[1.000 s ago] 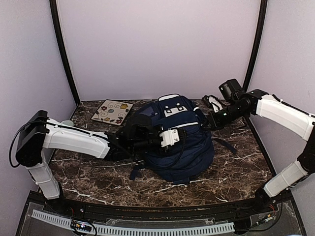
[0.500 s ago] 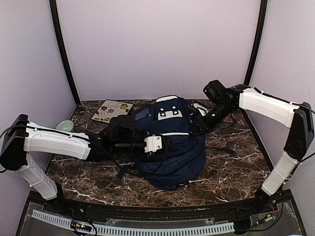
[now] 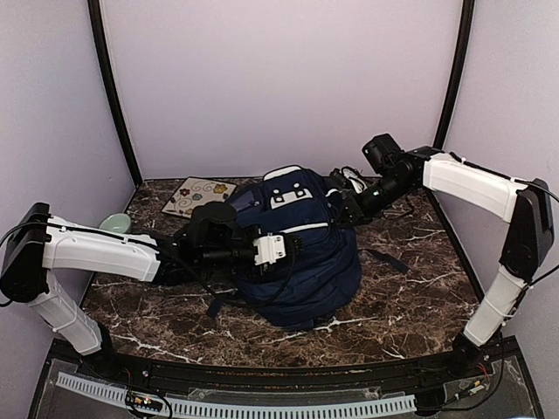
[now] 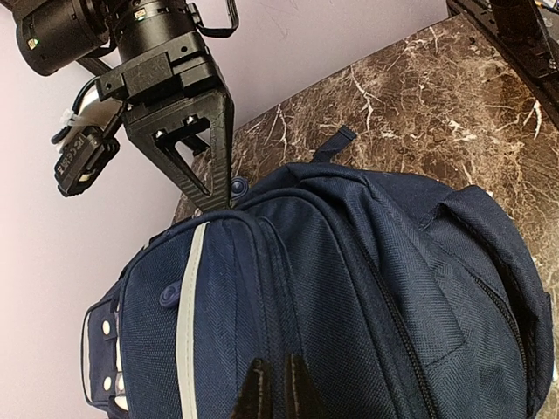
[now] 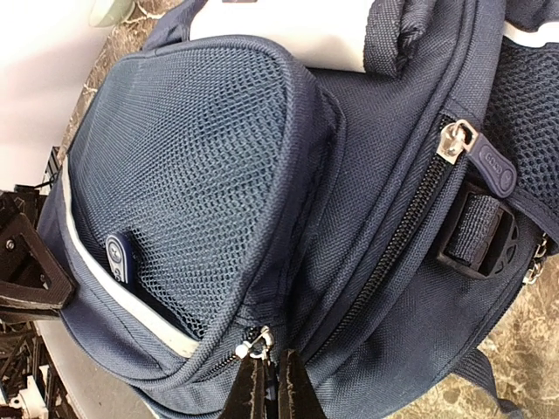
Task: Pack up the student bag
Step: Zip the upper front pocket of the student bag, then reset both arms
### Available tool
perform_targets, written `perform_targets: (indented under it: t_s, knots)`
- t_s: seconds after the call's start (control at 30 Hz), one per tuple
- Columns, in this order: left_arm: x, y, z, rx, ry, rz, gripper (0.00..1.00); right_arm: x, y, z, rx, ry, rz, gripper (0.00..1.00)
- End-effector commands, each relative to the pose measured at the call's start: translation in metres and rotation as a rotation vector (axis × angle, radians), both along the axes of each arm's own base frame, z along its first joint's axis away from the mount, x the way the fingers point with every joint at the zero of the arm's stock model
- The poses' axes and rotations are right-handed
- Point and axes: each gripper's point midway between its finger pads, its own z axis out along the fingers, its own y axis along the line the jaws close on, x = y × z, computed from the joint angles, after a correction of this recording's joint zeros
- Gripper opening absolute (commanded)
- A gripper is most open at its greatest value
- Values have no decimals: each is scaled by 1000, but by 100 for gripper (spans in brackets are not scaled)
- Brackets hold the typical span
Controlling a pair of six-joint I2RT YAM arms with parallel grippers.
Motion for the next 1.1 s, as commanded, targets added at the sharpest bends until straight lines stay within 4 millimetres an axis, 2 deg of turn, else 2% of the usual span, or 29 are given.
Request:
perform_targets:
  t_s: [0.0,0.07,0.13,0.23,0.27,0.33,0.37,0.4,0.47,0.53,0.6,0.67,0.7,0.77,0.8,0.9,0.93,0.97,1.03,1.07]
  knots:
    - [-67,10,-17,72,127,-212,0,141,-91,29,-104,-418,-457,0]
    - [-67,11,-18,76,126,-205,0,131,-89,23,-85,-395,-428,0]
    - [-64,12,-19,74,129,-185,0,116,-75,27,-10,-383,-344,1]
    - [-58,10,-8,38,126,-154,2,94,-62,29,88,-353,-255,34]
    - [-57,9,-1,21,126,-148,8,85,-61,41,135,-367,-241,43]
    - [-56,8,13,-18,123,-139,22,78,-65,47,206,-348,-269,63]
    - [-56,8,20,-39,122,-139,39,78,-72,50,236,-352,-293,78]
    - [-57,8,27,-62,124,-139,51,78,-80,49,251,-348,-324,85]
    - [-55,10,44,-117,115,-118,67,80,-103,43,253,-352,-403,95]
    - [-42,17,60,-180,103,-34,80,84,-131,40,269,-358,-504,100]
    - [-11,31,79,-265,110,129,86,88,-163,40,314,-373,-625,100]
    - [35,60,90,-363,194,347,89,84,-202,36,344,-409,-747,100]
    - [63,85,88,-390,237,481,90,81,-215,36,348,-444,-775,100]
    - [105,133,81,-431,272,719,90,72,-233,36,352,-496,-815,100]
    - [119,156,76,-435,269,822,91,67,-238,34,352,-509,-829,100]
    - [144,220,58,-445,285,1075,92,53,-243,30,351,-525,-843,100]
    - [149,244,53,-470,302,1151,92,58,-287,22,238,-566,-1096,100]
    - [151,265,46,-499,324,1215,92,54,-302,18,185,-586,-1172,100]
    - [152,306,29,-560,351,1338,92,45,-316,13,121,-611,-1233,100]
    - [148,326,14,-565,350,1405,92,40,-321,11,95,-629,-1254,100]
